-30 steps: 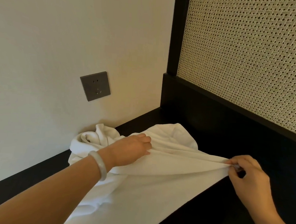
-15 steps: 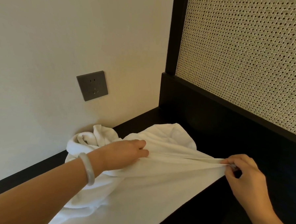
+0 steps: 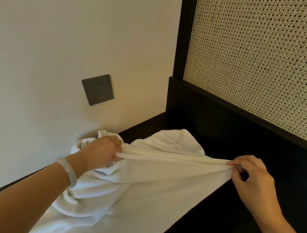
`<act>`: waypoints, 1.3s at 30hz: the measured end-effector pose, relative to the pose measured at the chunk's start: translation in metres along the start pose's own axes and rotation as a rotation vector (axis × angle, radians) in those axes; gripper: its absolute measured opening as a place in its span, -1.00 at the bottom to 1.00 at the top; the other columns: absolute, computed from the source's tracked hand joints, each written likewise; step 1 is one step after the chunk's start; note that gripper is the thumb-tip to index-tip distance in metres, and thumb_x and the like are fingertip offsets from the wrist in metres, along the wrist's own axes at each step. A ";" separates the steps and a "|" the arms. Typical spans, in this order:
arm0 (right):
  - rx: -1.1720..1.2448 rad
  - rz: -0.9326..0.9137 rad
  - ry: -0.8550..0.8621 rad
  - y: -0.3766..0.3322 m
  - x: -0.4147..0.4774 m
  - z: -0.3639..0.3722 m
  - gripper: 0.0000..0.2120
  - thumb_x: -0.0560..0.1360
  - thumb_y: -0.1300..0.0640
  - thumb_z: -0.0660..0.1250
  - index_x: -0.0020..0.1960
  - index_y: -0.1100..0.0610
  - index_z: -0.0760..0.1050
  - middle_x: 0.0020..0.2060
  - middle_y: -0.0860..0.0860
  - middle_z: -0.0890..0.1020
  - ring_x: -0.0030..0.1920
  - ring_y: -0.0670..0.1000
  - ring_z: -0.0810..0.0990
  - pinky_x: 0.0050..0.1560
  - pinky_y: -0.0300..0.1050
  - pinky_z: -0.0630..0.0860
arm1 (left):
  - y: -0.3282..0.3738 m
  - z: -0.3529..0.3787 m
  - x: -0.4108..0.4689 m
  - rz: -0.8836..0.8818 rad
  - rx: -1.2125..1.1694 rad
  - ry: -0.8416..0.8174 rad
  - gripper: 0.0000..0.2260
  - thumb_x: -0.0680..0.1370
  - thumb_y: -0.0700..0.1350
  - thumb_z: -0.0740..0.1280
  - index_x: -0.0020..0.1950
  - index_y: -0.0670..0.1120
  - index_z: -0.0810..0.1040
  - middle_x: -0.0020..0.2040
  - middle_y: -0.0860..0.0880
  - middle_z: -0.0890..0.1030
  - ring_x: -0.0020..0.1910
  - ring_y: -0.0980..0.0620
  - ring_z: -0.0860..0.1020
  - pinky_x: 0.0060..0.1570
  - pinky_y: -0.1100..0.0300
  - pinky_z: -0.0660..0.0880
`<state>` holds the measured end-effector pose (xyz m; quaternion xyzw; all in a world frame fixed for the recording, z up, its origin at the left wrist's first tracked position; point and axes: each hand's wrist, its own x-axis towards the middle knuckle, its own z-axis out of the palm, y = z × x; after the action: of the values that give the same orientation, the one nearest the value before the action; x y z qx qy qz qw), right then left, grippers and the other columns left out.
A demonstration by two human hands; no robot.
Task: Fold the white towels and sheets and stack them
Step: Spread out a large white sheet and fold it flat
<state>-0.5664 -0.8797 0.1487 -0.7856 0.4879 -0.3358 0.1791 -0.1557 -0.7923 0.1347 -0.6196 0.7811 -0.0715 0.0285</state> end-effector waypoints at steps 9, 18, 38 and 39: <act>-0.151 0.010 -0.065 0.008 0.029 -0.007 -0.78 0.49 0.37 0.36 0.06 0.14 0.64 -0.03 -0.09 0.54 0.08 -0.12 0.39 0.13 -0.11 0.37 | 0.002 -0.051 -0.010 -0.274 -0.705 0.126 -0.75 0.43 0.10 0.50 -0.37 0.12 0.51 -0.30 0.14 0.54 -0.32 0.15 0.51 -0.28 0.34 0.41; 0.022 -0.334 0.051 -0.112 0.176 -0.048 -0.79 0.52 0.26 0.31 -0.15 -0.04 0.55 -0.19 -0.15 0.52 -0.16 -0.09 0.50 -0.16 -0.04 0.47 | -0.047 -0.215 -0.076 -0.429 -0.490 0.388 -0.69 0.52 0.15 0.37 -0.34 0.05 0.43 -0.42 0.14 0.44 -0.45 0.20 0.37 -0.41 0.36 0.26; 0.244 -0.691 -0.018 -0.371 0.333 -0.241 -0.86 0.49 0.14 0.47 -0.23 0.12 0.60 -0.51 0.02 0.61 -0.57 -0.14 0.49 -0.46 -0.29 0.38 | -0.031 -0.539 -0.151 -0.755 0.344 0.878 -0.57 0.49 0.13 0.44 -0.39 -0.13 0.42 -0.39 -0.01 0.45 -0.39 0.10 0.36 -0.32 0.31 0.29; 0.206 -0.696 -0.040 -0.364 0.331 -0.228 -0.85 0.47 0.14 0.49 -0.26 0.08 0.60 -0.51 -0.01 0.60 -0.55 -0.16 0.48 -0.46 -0.31 0.35 | -0.032 -0.517 -0.154 -0.773 0.352 0.808 -0.57 0.49 0.15 0.44 -0.40 -0.08 0.39 -0.40 0.04 0.42 -0.40 0.11 0.36 -0.33 0.31 0.29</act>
<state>-0.3925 -0.9954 0.6494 -0.8889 0.1511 -0.4085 0.1417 -0.1586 -0.6099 0.6433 -0.7692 0.4236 -0.4360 -0.1969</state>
